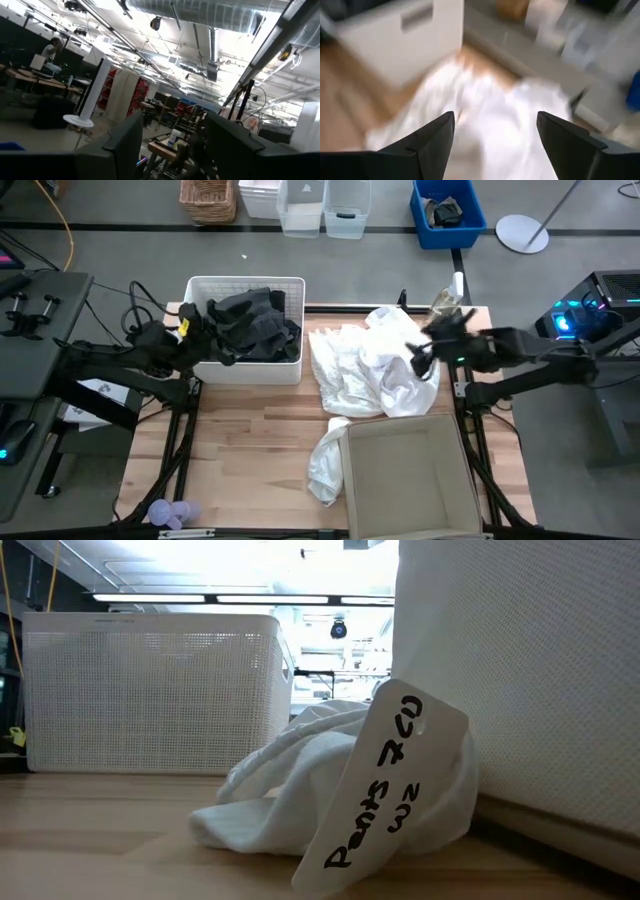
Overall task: Sort clothes
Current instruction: Put the white shirt into the bottom white laundry organizer
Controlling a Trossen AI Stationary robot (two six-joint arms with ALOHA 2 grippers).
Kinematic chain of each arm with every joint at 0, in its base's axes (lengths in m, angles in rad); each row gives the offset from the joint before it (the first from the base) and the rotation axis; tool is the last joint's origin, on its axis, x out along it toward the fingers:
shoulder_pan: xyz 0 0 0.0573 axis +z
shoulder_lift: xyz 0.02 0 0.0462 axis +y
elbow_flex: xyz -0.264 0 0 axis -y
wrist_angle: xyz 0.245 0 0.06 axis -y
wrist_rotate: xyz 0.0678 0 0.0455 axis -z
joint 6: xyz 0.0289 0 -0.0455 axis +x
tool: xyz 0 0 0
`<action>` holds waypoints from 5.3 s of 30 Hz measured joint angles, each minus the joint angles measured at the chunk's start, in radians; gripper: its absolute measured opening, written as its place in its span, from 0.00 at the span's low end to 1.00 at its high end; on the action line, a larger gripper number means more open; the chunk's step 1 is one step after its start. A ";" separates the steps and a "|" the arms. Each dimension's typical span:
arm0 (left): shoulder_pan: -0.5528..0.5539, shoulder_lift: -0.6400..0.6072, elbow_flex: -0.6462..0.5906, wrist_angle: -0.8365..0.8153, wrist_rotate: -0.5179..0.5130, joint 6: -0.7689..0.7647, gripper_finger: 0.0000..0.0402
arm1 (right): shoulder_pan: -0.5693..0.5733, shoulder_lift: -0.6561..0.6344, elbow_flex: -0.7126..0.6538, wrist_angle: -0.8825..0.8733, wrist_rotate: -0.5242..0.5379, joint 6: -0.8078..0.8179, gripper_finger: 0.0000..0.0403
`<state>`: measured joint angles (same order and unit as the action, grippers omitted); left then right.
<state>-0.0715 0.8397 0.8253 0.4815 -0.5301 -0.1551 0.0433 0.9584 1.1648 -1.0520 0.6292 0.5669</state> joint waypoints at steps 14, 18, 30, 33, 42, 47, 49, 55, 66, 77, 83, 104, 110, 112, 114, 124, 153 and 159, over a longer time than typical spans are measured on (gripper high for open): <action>0.013 -0.001 0.000 -0.042 -0.007 0.056 0.50 | -0.157 0.330 -0.040 -0.151 -0.160 -0.059 0.69; 0.013 0.000 0.000 -0.056 -0.007 0.053 0.50 | -0.279 0.411 -0.040 -0.104 -0.188 -0.196 0.69; 0.015 -0.001 0.000 0.006 -0.008 0.132 0.50 | -0.374 0.458 0.058 -0.087 -0.441 -0.271 0.04; 0.026 -0.001 0.000 0.041 -0.010 0.154 0.50 | -0.347 0.386 0.239 -0.123 -0.388 -0.219 0.01; 0.046 -0.001 0.000 0.042 -0.063 0.146 0.50 | -0.089 0.215 0.881 0.070 -0.262 -0.260 0.00; 0.046 -0.001 0.000 0.043 -0.063 0.073 0.50 | 0.203 0.209 1.043 0.306 -0.324 -0.498 0.00; 0.046 0.000 0.000 0.043 -0.063 0.049 0.50 | 0.309 0.231 1.076 0.428 -0.389 -0.621 0.00; 0.046 0.000 0.000 0.040 -0.063 0.004 0.50 | 0.579 0.334 1.140 0.568 -0.556 -0.783 0.00; 0.045 0.000 0.000 0.038 -0.182 -0.114 0.50 | 0.935 0.543 1.142 0.488 -0.462 -0.601 0.00; 0.045 0.000 0.000 0.039 -0.164 -0.184 0.50 | 1.012 0.700 0.929 0.052 -0.098 0.238 0.00; 0.044 0.000 0.000 0.040 -0.076 -0.185 0.50 | 1.009 0.714 0.665 -0.232 -0.226 0.933 0.00; 0.045 0.000 0.000 0.039 0.012 -0.183 0.50 | 0.779 0.733 0.336 0.147 -0.829 0.734 0.38; 0.045 0.000 0.000 0.031 0.044 -0.138 0.50 | 0.685 0.732 0.530 -0.007 -0.903 0.615 0.57; 0.045 0.000 0.000 0.027 0.049 -0.124 0.50 | 0.648 0.732 0.627 -0.141 -0.894 0.563 0.59; 0.045 -0.001 0.000 0.017 0.049 -0.123 0.50 | 0.609 0.731 0.726 -0.314 -0.809 0.550 0.59; 0.045 0.000 0.000 -0.015 0.049 -0.151 0.50 | 0.302 0.608 0.740 -0.519 -0.488 0.633 0.58; 0.052 -0.036 0.000 -0.092 0.166 -0.264 0.50 | 0.127 -0.037 0.051 -0.407 -0.679 1.284 0.59; 0.053 -0.036 0.000 -0.097 0.168 -0.262 0.50 | 0.130 -0.034 -0.044 -0.375 -0.736 1.333 0.59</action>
<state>-0.0189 0.8040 0.8253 0.3844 -0.3620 -0.4175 0.1730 0.9245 1.1206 -1.4265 -0.1066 1.9004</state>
